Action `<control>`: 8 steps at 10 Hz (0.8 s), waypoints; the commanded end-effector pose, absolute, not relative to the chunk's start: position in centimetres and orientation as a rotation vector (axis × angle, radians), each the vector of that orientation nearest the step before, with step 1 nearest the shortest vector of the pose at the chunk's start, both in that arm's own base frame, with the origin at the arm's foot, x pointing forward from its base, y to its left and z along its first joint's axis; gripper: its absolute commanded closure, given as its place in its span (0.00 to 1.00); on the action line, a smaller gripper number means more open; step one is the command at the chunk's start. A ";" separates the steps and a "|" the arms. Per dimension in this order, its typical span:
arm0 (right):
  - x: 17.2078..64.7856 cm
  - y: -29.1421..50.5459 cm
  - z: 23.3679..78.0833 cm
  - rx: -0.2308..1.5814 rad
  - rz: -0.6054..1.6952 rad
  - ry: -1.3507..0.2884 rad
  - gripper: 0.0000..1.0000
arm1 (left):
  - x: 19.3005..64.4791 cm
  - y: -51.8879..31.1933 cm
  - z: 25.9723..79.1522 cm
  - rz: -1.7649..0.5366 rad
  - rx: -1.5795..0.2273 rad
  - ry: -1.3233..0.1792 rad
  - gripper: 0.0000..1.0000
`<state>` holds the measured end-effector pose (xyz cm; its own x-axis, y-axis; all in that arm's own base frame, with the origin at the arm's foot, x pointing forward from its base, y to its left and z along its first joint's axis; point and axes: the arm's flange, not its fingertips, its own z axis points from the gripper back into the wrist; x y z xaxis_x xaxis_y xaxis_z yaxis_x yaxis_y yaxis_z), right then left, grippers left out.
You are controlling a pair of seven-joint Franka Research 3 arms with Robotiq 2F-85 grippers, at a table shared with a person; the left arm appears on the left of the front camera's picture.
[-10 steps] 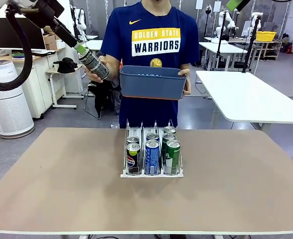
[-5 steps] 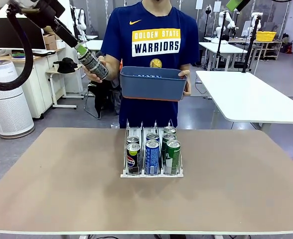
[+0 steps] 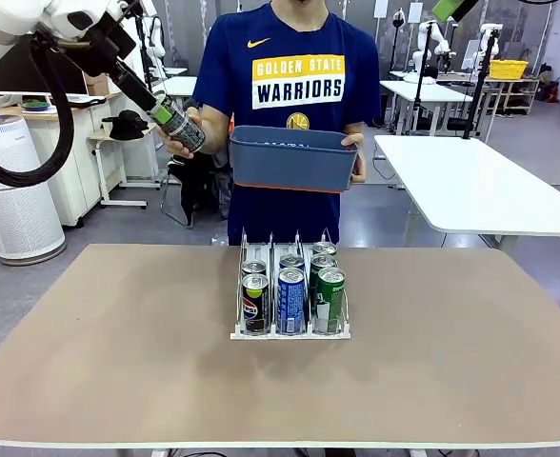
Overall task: Fill the beverage cans into the dispenser.
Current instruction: Pick up the Pepsi coke handed by the human.
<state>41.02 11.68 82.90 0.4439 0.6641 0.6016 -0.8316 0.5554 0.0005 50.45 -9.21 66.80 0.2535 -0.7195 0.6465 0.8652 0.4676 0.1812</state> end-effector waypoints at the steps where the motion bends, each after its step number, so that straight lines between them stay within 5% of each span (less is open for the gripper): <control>1: 40.7 11.6 82.8 0.318 0.946 -0.590 0.00 | 50.8 -9.1 66.1 -1.109 -0.255 -0.783 0.00; 8: 40.7 11.6 82.8 0.318 0.946 -0.590 0.00 | 51.6 -9.3 65.4 -1.105 -0.270 -0.776 0.00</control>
